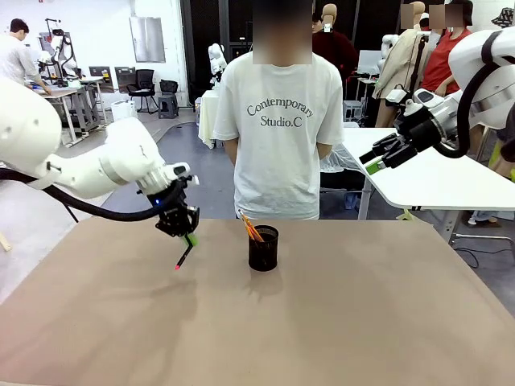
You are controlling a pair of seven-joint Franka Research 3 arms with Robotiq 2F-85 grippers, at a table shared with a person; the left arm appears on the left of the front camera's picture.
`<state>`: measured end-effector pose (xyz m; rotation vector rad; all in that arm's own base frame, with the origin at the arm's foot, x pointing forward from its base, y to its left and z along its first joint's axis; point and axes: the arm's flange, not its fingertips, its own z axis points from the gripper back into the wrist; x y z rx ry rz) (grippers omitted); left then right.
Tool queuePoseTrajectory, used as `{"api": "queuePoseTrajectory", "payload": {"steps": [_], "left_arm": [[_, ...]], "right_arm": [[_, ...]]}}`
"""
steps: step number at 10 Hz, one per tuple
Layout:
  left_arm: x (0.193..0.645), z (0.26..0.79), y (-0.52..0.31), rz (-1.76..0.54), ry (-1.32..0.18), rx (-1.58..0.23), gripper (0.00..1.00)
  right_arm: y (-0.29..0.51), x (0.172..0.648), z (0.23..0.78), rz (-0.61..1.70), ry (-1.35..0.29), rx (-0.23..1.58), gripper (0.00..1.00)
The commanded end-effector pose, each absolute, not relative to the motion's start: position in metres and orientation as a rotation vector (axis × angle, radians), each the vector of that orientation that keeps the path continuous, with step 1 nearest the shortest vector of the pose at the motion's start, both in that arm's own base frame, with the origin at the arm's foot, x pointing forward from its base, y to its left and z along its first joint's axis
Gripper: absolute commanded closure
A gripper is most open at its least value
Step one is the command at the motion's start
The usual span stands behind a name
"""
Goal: Place the pens into the pen holder.
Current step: Pick up a writing instrument from the table and place it into the Pen holder.
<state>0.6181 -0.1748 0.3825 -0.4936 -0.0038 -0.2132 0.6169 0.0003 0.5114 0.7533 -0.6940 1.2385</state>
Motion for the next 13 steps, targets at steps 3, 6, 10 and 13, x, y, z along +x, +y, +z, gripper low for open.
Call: {"api": "queuePoseTrajectory", "payload": {"steps": [3,6,10,13], "left_arm": [[0.599,0.421,-0.164,-0.391,-0.306,-0.862,1.00],[0.583,0.451,-0.155,-0.600,-0.586,-1.007,1.00],[0.551,0.477,-0.147,-0.734,-0.822,-0.983,1.00],[0.577,0.480,-0.157,-0.685,-0.768,-0.981,1.00]], "right_arm": [[0.001,0.617,0.514,1.241,-0.697,0.751,0.00],[0.001,0.617,0.514,1.241,-0.697,0.751,0.00],[0.001,0.617,0.514,1.241,-0.697,0.751,0.00],[0.001,0.617,0.514,1.241,-0.697,0.751,0.00]]}}
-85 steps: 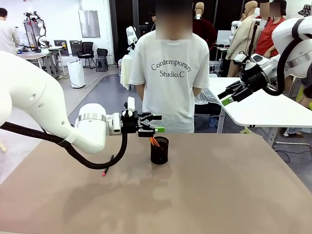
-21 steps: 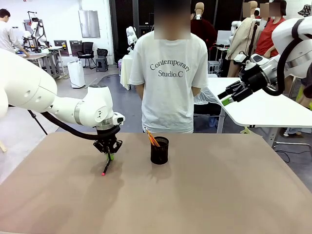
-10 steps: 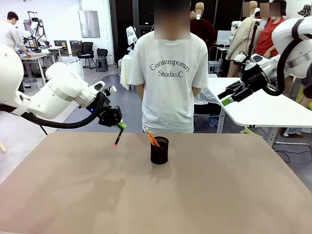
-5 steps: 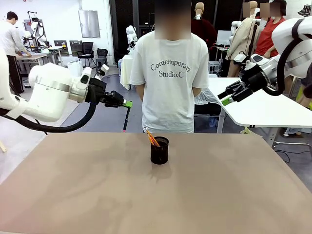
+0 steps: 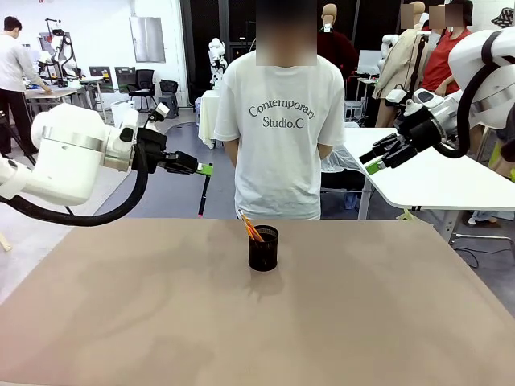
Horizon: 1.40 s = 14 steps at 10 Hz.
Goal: Place the pens into the pen holder.
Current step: Pick up a writing instrument from the table and place it into the Pen holder.
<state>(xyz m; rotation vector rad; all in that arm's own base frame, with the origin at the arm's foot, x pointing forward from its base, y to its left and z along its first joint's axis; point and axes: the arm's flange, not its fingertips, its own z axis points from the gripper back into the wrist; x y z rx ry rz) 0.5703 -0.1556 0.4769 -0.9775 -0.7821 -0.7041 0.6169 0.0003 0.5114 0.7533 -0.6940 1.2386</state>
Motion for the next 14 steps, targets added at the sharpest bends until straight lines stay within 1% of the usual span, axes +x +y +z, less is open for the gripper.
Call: {"api": "queuePoseTrajectory", "payload": {"steps": [1,3,4,6,7,8,9,10,11,12,13,14], "left_arm": [[0.577,0.480,-0.157,-0.685,-0.768,-0.981,1.00],[0.573,0.474,-0.158,-0.699,-0.776,-0.981,1.00],[0.571,0.475,-0.163,-0.813,-0.925,-0.929,1.00],[0.567,0.486,-0.168,-0.953,-1.144,-0.983,1.00],[0.564,0.489,-0.169,-1.014,-1.183,-1.022,1.00],[0.562,0.492,-0.173,-1.059,-1.273,-1.007,1.00],[0.559,0.493,-0.174,-1.157,-1.361,-1.004,1.00],[0.557,0.495,-0.181,-1.262,-1.411,-0.977,1.00],[0.553,0.496,-0.190,-1.297,-1.493,-0.939,1.00],[0.549,0.498,-0.196,-1.377,-1.527,-0.936,1.00],[0.544,0.499,-0.201,-1.402,-1.512,-0.960,1.00],[0.549,0.500,-0.201,-1.330,-1.491,-1.006,1.00]], "right_arm": [[0.001,0.617,0.514,1.241,-0.697,0.751,0.00],[0.001,0.617,0.514,1.241,-0.697,0.751,0.00],[0.001,0.617,0.514,1.241,-0.697,0.751,0.00],[0.001,0.617,0.514,1.241,-0.697,0.751,0.00],[0.001,0.617,0.514,1.241,-0.697,0.751,0.00],[0.001,0.617,0.514,1.241,-0.697,0.751,0.00],[0.001,0.617,0.514,1.241,-0.697,0.751,0.00],[0.001,0.617,0.514,1.241,-0.697,0.751,0.00],[0.001,0.617,0.514,1.241,-0.697,0.751,0.00],[0.001,0.617,0.514,1.241,-0.697,0.751,0.00],[0.001,0.617,0.514,1.241,-0.697,0.751,0.00],[0.001,0.617,0.514,1.241,-0.697,0.751,0.00]]}}
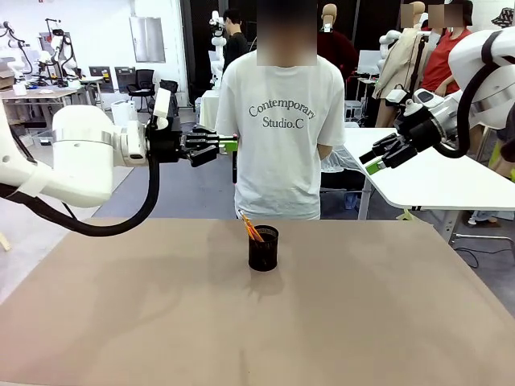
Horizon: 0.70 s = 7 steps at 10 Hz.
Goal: Place the pens into the pen holder.
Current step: Pick up a writing instrument from the table and place it into the Pen holder.
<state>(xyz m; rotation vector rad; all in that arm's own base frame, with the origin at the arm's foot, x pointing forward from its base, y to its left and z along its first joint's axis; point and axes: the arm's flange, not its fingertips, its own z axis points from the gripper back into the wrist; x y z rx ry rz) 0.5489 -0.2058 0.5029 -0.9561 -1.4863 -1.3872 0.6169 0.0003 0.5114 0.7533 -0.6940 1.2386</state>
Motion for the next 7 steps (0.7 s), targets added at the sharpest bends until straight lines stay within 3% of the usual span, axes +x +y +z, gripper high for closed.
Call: {"api": "queuePoseTrajectory", "payload": {"steps": [1,4,7], "left_arm": [[0.551,0.504,-0.202,-1.382,-1.483,-0.934,1.00],[0.550,0.503,-0.205,-1.385,-1.484,-0.950,1.00],[0.553,0.466,-0.240,-1.455,-1.392,-1.025,1.00]], "right_arm": [[0.001,0.617,0.514,1.241,-0.697,0.751,0.00],[0.001,0.617,0.514,1.241,-0.697,0.751,0.00],[0.001,0.617,0.514,1.241,-0.697,0.751,0.00]]}}
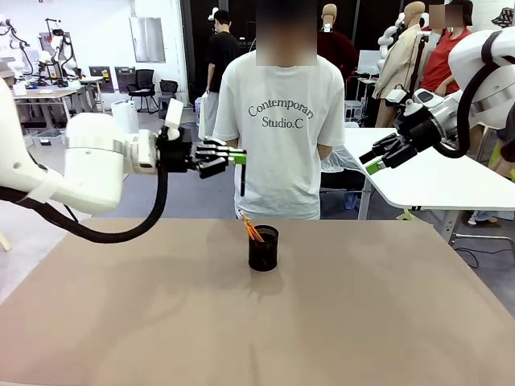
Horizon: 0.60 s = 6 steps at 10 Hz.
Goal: Place the pens into the pen holder.
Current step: Pick up a writing instrument from the table and place it into the Pen holder.
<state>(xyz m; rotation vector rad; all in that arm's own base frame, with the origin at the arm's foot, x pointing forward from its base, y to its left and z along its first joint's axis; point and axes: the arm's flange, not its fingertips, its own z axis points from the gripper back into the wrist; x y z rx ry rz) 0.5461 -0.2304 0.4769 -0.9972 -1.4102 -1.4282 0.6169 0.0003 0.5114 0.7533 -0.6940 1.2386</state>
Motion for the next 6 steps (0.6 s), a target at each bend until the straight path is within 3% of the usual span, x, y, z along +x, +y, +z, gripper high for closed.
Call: {"api": "queuePoseTrajectory", "payload": {"steps": [1,6], "left_arm": [[0.558,0.454,-0.249,-1.482,-1.408,-1.035,1.00],[0.577,0.406,-0.276,-1.457,-1.432,-1.090,1.00]], "right_arm": [[0.001,0.617,0.514,1.241,-0.697,0.751,0.00],[0.001,0.617,0.514,1.241,-0.697,0.751,0.00]]}}
